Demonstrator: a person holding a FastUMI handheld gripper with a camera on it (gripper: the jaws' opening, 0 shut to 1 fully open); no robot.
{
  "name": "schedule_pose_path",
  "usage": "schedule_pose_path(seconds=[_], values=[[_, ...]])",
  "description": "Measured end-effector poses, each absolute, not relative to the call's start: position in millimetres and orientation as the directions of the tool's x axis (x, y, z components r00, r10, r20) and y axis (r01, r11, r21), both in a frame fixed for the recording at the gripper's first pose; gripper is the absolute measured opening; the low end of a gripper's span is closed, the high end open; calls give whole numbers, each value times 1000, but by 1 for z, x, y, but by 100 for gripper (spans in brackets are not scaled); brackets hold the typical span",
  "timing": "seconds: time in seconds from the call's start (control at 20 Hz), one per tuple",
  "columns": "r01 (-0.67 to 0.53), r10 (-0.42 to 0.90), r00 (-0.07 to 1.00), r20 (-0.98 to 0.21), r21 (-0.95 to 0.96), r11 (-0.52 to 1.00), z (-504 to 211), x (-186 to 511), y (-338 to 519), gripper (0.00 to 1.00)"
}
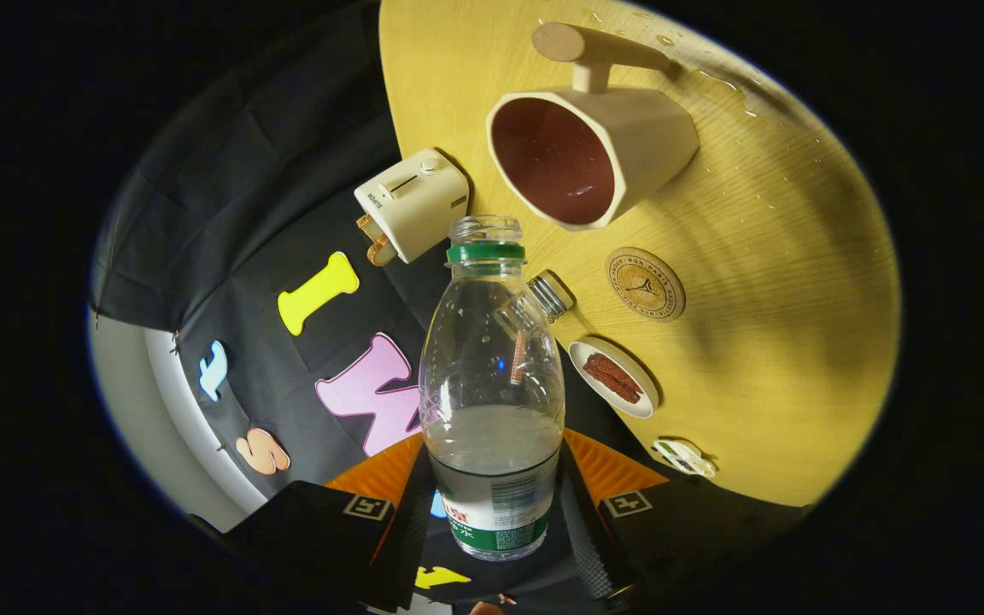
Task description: Take the bottle from table, then pour the juice into the cup, finally place the bottle on the coaster
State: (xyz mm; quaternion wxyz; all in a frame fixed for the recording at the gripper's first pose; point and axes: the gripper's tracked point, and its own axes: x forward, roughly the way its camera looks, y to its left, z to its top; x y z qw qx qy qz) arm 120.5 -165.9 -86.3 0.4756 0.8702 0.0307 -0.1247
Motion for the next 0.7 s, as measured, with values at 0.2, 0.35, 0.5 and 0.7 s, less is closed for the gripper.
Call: schedule_pose_path(seconds=[0.2, 0.35, 0.5, 0.7], values=[[191, -70, 967, -245, 878, -440, -90, 114, -159, 74], [219, -75, 967, -245, 941, -258, -91, 112, -156, 74], [217, -94, 970, -225, 972, -86, -85, 112, -162, 74], [204, -142, 973, -182, 966, 158, -75, 109, -172, 74]])
